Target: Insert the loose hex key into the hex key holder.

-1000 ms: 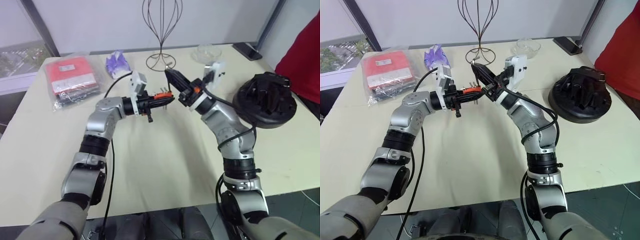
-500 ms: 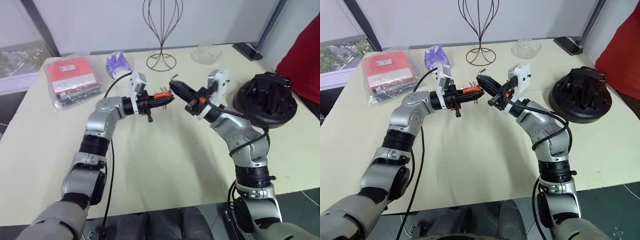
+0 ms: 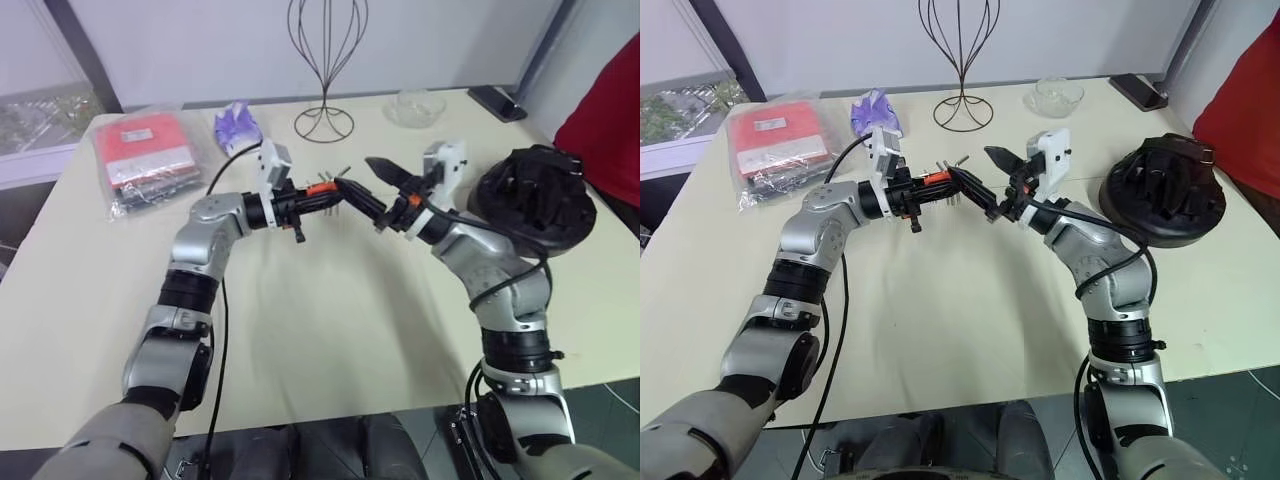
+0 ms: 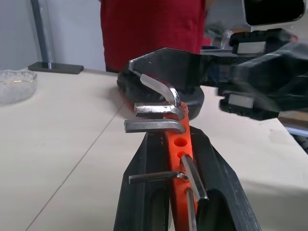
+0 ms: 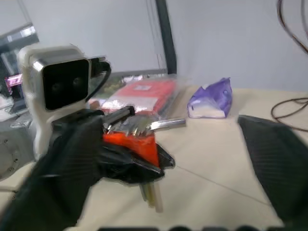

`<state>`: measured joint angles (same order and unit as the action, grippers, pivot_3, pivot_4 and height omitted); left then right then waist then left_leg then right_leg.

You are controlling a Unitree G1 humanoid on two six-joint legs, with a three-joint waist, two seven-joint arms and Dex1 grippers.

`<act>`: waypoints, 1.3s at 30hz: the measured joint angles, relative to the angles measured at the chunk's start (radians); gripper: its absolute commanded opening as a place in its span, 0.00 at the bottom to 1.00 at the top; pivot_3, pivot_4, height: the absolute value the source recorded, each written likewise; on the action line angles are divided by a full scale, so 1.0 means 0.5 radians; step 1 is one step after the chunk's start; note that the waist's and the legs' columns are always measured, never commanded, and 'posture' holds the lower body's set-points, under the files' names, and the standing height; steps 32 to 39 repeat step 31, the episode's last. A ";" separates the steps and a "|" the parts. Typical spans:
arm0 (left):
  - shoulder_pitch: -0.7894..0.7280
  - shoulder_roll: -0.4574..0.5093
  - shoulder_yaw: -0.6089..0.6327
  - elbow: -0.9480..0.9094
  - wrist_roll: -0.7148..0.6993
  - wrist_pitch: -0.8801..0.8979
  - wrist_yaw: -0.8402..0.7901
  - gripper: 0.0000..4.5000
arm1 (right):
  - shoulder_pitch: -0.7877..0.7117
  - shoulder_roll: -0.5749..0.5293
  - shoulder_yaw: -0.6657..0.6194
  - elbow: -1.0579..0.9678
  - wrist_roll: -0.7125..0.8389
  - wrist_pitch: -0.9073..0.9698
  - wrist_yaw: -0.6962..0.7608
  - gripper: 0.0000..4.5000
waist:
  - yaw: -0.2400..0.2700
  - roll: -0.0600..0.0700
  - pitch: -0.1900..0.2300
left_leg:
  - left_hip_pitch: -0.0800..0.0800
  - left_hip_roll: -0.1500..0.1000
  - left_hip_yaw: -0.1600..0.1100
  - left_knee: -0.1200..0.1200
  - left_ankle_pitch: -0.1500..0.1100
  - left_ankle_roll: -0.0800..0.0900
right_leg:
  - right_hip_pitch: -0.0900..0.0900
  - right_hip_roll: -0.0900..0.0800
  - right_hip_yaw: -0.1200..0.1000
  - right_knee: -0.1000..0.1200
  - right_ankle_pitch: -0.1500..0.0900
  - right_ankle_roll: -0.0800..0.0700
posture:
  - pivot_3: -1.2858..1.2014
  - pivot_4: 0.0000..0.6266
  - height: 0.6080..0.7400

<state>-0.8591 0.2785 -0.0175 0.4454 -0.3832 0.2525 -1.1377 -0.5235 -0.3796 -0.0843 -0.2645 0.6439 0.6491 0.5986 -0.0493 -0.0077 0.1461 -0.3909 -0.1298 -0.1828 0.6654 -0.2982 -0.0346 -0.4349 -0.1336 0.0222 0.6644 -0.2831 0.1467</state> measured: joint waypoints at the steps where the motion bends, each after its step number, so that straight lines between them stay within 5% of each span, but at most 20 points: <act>1: 0.013 0.008 0.000 -0.005 0.000 0.008 -0.001 0.00 | 0.049 -0.048 -0.006 -0.063 0.047 0.056 0.024 0.99 | 0.007 0.000 0.000 | 0.000 0.000 0.000 0.000 0.000 0.000 | 0.000 0.000 0.000 0.000 0.000 0.000 | 0.52 0.24 1.00; 4: 0.088 0.040 -0.011 -0.042 -0.006 0.112 -0.011 0.00 | 0.210 -0.208 0.003 -0.253 0.152 0.205 0.112 0.99 | 0.013 0.000 0.000 | 0.000 0.000 0.001 0.002 0.000 0.000 | 0.001 0.000 0.000 0.000 0.000 0.000 | 0.52 0.24 1.00; 11: 0.347 0.056 -0.048 -0.240 -0.241 1.101 0.139 0.00 | 0.329 -0.256 0.000 -0.347 0.162 0.231 0.072 0.99 | 0.018 -0.001 0.000 | 0.001 0.000 0.001 0.004 0.000 0.001 | 0.002 0.001 0.000 0.002 0.000 0.000 | 0.52 0.24 1.00; 21: 0.362 -0.024 0.088 -0.265 -0.349 1.661 0.625 0.99 | 0.315 -0.103 0.000 -0.326 0.171 0.203 -0.064 1.00 | 0.023 -0.002 0.000 | 0.001 0.000 0.001 0.004 0.000 0.001 | 0.003 0.000 0.000 0.001 0.000 0.001 | 0.52 0.24 1.00; 27: 0.549 0.210 -0.175 -0.537 -0.089 1.196 0.674 0.99 | 0.366 -0.174 -0.006 -0.320 0.152 0.202 -0.045 1.00 | 0.010 -0.005 -0.004 | 0.024 0.005 0.010 -0.008 -0.001 0.001 | 0.016 0.001 0.003 -0.002 0.000 0.000 | 0.52 0.24 1.00; 31: 0.728 0.335 0.018 -0.666 -0.054 1.039 0.812 0.99 | 0.578 -0.221 -0.057 -0.240 0.119 0.171 -0.038 1.00 | 0.013 -0.005 -0.004 | 0.030 0.007 0.017 -0.012 -0.003 0.004 | 0.019 0.002 0.008 -0.003 0.000 0.000 | 0.52 0.24 1.00; 39: 0.728 0.335 0.018 -0.666 -0.054 1.039 0.812 0.99 | 0.578 -0.221 -0.057 -0.240 0.119 0.171 -0.038 1.00 | 0.013 -0.005 -0.004 | 0.030 0.007 0.017 -0.012 -0.003 0.004 | 0.019 0.002 0.008 -0.003 0.000 0.000 | 0.52 0.24 1.00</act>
